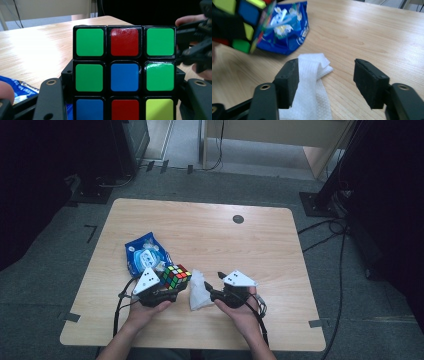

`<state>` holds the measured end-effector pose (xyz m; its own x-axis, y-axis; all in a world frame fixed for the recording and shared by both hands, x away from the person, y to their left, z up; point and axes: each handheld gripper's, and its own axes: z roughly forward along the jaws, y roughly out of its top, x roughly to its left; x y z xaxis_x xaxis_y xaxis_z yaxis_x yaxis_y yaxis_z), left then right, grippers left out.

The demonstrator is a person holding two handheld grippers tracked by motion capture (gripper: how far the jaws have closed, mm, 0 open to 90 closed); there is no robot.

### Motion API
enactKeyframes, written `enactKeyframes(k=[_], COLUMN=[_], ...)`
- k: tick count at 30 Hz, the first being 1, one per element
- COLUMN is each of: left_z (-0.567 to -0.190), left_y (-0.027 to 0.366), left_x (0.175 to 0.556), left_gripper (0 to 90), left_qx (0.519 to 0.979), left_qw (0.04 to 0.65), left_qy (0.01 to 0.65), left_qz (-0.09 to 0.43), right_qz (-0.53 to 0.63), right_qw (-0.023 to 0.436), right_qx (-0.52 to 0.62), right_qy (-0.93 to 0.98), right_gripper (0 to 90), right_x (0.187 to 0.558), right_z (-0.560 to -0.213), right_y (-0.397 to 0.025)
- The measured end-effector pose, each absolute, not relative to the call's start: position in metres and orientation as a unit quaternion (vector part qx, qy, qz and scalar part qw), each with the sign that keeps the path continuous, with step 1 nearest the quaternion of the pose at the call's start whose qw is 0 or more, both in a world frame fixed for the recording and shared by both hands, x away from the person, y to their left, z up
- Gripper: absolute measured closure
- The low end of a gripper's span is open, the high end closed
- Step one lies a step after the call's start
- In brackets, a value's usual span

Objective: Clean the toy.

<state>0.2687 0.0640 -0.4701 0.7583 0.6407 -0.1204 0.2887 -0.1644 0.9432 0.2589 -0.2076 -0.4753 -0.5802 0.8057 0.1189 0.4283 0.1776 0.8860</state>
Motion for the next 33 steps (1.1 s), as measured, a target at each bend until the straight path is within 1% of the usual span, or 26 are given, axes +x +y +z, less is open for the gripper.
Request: enactKeyframes(k=[2,6,9,11,15,17,18,20,21,24,25,28,33], left_z=[-0.471,-0.475,-0.477,-0.479,-0.481,-0.482,-0.482,-0.482,-0.482,-0.483,-0.484,-0.485,-0.486], left_y=[0.06,0.051,0.045,0.041,0.034,0.031,0.03,0.028,0.027,0.025,0.025,0.024,0.022], left_x=[0.267,0.263,0.26,0.257,0.252,0.25,0.249,0.247,0.246,0.245,0.245,0.245,0.247], left_gripper=[33.9,33.8,33.8,33.8,33.8,33.8,33.8,33.8,33.8,33.8,33.8,33.8,33.2], left_qx=[0.749,0.755,0.76,0.76,0.766,0.767,0.768,0.77,0.771,0.775,0.775,0.778,0.782], left_qw=[0.565,0.561,0.556,0.557,0.554,0.554,0.553,0.551,0.551,0.545,0.545,0.544,0.54], left_qy=[0.309,0.302,0.297,0.294,0.283,0.276,0.273,0.268,0.265,0.261,0.261,0.259,0.263], left_qz=[0.155,0.156,0.159,0.159,0.164,0.168,0.171,0.178,0.178,0.183,0.184,0.179,0.163], right_qz=[0.513,0.556,0.581,0.593,0.593,0.579,0.573,0.567,0.564,0.573,0.575,0.573,0.563], right_qw=[0.182,0.166,0.146,0.113,0.082,0.067,0.055,0.026,0.022,-0.01,-0.015,-0.019,0.005], right_qx=[0.427,0.442,0.457,0.465,0.474,0.485,0.493,0.503,0.51,0.518,0.518,0.522,0.515], right_qy=[0.722,0.684,0.657,0.647,0.646,0.652,0.652,0.652,0.649,0.635,0.633,0.632,0.647], right_gripper=[40.9,37.4,35.9,32.3,25.4,20.4,19.9,21.6,23.6,34.1,34.1,34.4,34.5], right_x=[0.255,0.247,0.242,0.24,0.239,0.241,0.242,0.243,0.244,0.245,0.245,0.246,0.245], right_z=[-0.468,-0.449,-0.439,-0.438,-0.443,-0.447,-0.45,-0.456,-0.458,-0.462,-0.463,-0.464,-0.463], right_y=[-0.209,-0.203,-0.197,-0.191,-0.177,-0.172,-0.171,-0.168,-0.168,-0.169,-0.17,-0.17,-0.171])
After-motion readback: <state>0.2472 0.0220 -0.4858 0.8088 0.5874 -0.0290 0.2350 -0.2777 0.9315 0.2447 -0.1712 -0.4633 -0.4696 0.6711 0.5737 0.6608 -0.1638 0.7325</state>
